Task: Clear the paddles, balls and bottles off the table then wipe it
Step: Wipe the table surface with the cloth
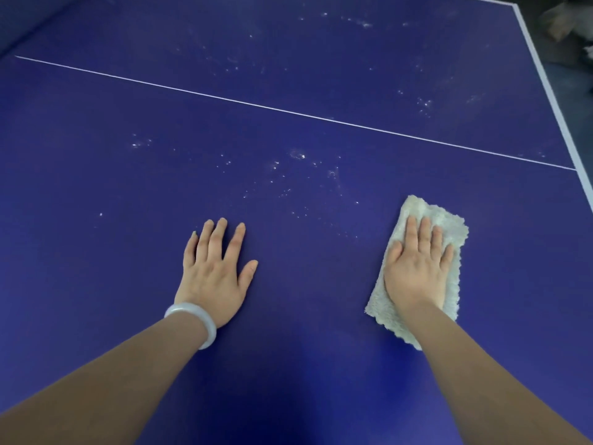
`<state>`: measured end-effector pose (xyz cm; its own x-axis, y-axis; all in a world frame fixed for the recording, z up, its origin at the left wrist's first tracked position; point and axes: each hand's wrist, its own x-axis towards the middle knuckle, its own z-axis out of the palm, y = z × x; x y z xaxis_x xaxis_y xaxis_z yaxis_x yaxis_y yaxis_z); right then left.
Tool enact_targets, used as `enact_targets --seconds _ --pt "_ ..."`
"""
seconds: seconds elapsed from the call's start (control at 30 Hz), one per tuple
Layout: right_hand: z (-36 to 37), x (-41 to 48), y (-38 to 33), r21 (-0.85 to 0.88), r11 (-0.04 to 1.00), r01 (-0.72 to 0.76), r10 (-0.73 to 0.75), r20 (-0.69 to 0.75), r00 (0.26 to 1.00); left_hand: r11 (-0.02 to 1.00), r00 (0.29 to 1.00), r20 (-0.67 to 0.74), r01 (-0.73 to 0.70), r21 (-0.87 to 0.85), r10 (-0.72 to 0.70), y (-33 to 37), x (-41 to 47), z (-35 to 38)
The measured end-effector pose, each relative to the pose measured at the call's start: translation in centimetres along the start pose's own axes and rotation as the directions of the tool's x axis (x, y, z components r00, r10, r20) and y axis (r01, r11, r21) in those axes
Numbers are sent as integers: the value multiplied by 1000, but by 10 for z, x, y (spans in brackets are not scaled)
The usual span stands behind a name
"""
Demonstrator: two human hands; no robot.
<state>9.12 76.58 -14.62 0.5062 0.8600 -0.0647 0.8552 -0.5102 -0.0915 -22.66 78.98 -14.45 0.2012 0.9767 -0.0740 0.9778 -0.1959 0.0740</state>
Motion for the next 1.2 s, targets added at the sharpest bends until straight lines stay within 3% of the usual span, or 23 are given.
enact_targets --seconds 0.07,0.13,0.27,0.37,0.53,0.63,0.7,0.73,0.8,0.87,0.9,1.03,1.13,1.2 --pt "2 -3 -27 11 993 -114 115 -10 993 1000 1000 2 5 -4 -5 -1 0 -1" --pt "5 -1 -66 24 994 -107 107 -4 994 1000 1000 4 3 -13 -3 -2 1 -2" --pt "11 6 -125 40 961 273 -274 40 961 1000 1000 1 6 -15 -5 -1 1 -2" --pt "10 12 -108 24 921 390 -391 62 918 1000 1000 6 4 -8 -4 -2 1 -2" --pt "0 60 -72 36 998 58 -59 42 997 1000 1000 14 6 -1 -6 -2 2 0" --pt "-2 107 -106 54 999 0 -2 35 999 1000 1000 16 11 11 -11 -2 2 0" --pt "-1 125 -137 56 993 107 -111 74 991 1000 1000 14 10 8 -10 -2 3 1" --pt "0 126 -149 47 972 232 -236 97 967 1000 1000 9 10 3 -10 -1 3 1" --pt "2 117 -155 29 840 542 -540 145 829 1000 1000 4 9 -1 -9 -1 2 1" --pt "-1 115 -134 4 711 704 -695 162 701 1000 1000 6 9 -3 -9 -2 2 0" --pt "-4 120 -118 -12 712 702 -693 146 706 1000 1000 6 11 -3 -11 -2 2 0" --pt "-13 168 -92 -4 894 448 -446 86 891 1000 1000 15 8 -12 -8 -1 3 0" --pt "-10 194 -137 -25 910 413 -410 83 908 1000 1000 17 12 -6 -12 -2 2 -1" --pt "-6 199 -176 -7 878 479 -475 108 873 1000 1000 15 7 1 -7 -1 2 -1"
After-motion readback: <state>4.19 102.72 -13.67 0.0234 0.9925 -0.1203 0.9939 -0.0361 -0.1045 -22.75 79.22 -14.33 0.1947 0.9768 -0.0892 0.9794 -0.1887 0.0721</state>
